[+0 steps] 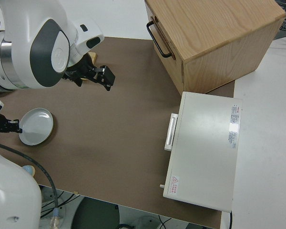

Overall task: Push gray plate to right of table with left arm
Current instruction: 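Continue pushing the gray plate with the left gripper toward the toaster oven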

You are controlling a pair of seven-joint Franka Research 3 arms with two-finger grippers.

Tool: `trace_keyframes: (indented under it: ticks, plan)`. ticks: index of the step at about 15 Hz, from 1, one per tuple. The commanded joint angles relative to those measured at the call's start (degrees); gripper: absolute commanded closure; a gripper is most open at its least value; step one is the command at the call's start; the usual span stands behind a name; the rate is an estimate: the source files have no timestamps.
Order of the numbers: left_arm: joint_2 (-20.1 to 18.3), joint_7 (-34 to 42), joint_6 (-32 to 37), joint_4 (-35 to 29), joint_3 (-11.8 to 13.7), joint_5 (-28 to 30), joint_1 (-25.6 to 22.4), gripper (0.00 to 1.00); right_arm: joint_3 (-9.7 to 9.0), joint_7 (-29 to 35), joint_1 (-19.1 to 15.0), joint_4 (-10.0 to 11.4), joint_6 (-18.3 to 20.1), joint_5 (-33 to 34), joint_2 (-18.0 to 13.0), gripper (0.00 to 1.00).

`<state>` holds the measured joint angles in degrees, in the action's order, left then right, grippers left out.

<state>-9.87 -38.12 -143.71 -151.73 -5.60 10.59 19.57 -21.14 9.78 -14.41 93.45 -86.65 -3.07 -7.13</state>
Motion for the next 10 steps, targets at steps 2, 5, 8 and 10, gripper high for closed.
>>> trace_keyframes:
  ticks: [2,5,8,10]
  plan:
    - [6.4,-8.2,-4.1,1.2,-0.6,1.5,6.3,1.0,-0.83,0.6,-1.4,1.6,0.0,-1.2,-1.6,0.005]
    - [8.5,-10.0,-4.2,3.4,-0.6,1.5,8.7,1.0,-0.83,0.6,-1.4,1.6,0.0,-1.2,-1.6,0.005]
    - [10.6,-10.0,-4.8,5.1,-0.7,3.5,10.3,1.0,-0.83,0.6,-1.4,1.6,0.0,-1.2,-1.6,0.005]
    - [11.7,-10.0,-5.4,6.2,-0.6,4.6,11.9,1.0,-0.83,0.6,-1.4,1.6,0.1,-1.2,-1.6,0.005]
